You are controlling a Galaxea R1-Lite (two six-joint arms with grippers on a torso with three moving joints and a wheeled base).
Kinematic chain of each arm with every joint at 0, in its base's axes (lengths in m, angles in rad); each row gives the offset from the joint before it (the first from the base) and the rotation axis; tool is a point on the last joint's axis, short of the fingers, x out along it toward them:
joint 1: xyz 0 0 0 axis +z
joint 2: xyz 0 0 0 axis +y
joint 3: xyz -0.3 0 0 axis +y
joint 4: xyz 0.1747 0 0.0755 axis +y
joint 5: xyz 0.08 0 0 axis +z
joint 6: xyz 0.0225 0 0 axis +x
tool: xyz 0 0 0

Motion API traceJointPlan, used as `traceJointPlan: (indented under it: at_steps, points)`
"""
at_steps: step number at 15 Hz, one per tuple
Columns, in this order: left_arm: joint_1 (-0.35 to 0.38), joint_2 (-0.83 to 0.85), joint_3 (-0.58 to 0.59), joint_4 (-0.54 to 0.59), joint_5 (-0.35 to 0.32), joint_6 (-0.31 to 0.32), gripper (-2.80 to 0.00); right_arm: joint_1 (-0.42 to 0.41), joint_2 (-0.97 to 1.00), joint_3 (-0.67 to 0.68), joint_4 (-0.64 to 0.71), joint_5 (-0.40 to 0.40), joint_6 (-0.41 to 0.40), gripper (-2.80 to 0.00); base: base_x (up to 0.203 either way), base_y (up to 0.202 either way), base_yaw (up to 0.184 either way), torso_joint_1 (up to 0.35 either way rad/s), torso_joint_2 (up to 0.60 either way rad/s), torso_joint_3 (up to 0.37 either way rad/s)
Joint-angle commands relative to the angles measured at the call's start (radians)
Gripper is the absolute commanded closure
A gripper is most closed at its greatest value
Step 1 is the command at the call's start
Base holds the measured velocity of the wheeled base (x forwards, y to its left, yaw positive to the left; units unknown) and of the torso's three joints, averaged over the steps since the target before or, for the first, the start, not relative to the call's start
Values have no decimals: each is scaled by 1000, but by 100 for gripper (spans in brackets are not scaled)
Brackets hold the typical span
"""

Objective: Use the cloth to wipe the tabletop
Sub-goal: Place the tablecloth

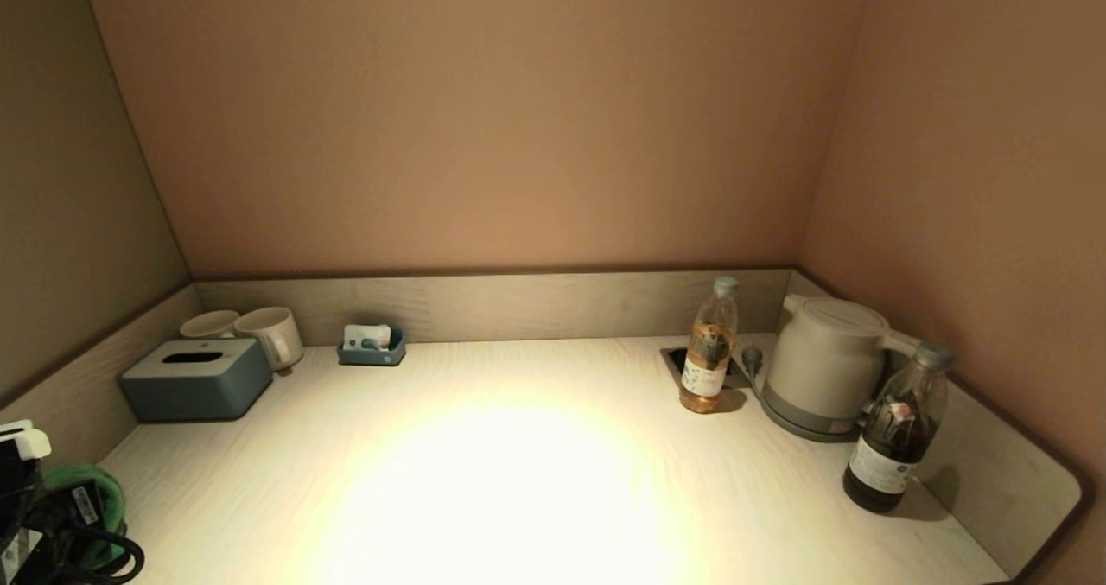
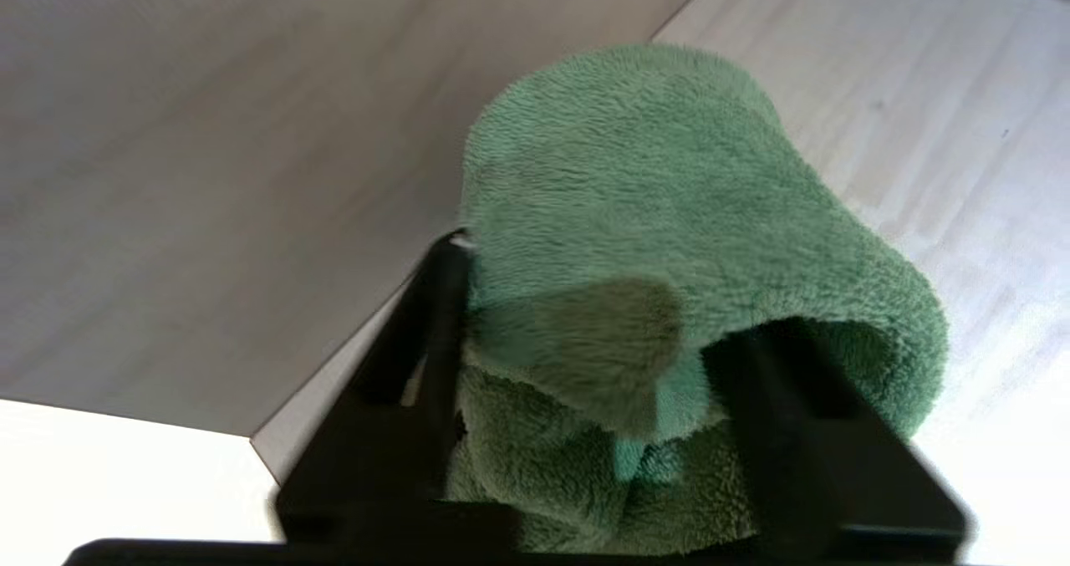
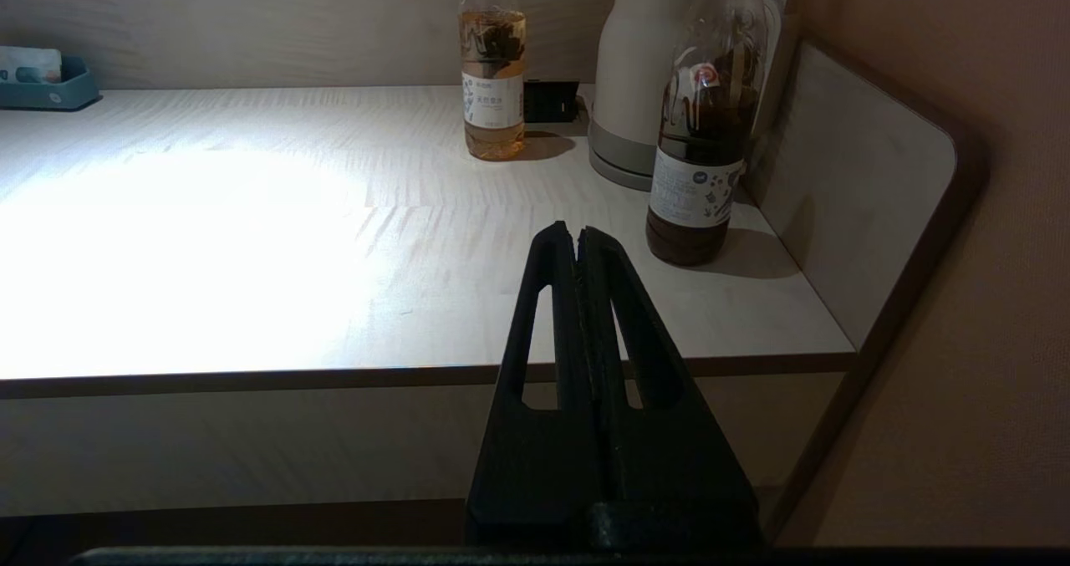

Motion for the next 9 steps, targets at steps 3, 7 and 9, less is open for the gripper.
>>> traceJointPlan:
  at_steps: [3, 7, 9]
  points:
    - [-1, -105, 3, -8, 3, -3, -280, 1, 1, 0, -1, 0, 0, 0, 0, 0, 0, 0, 0, 0]
    - [-30, -236, 22, 1, 3, -1, -280, 1, 1, 0, -1, 0, 0, 0, 0, 0, 0, 0, 0, 0]
    - [-86, -311, 48, 5, 3, 2, -280, 1, 1, 0, 1, 0, -1, 0, 0, 0, 0, 0, 0, 0]
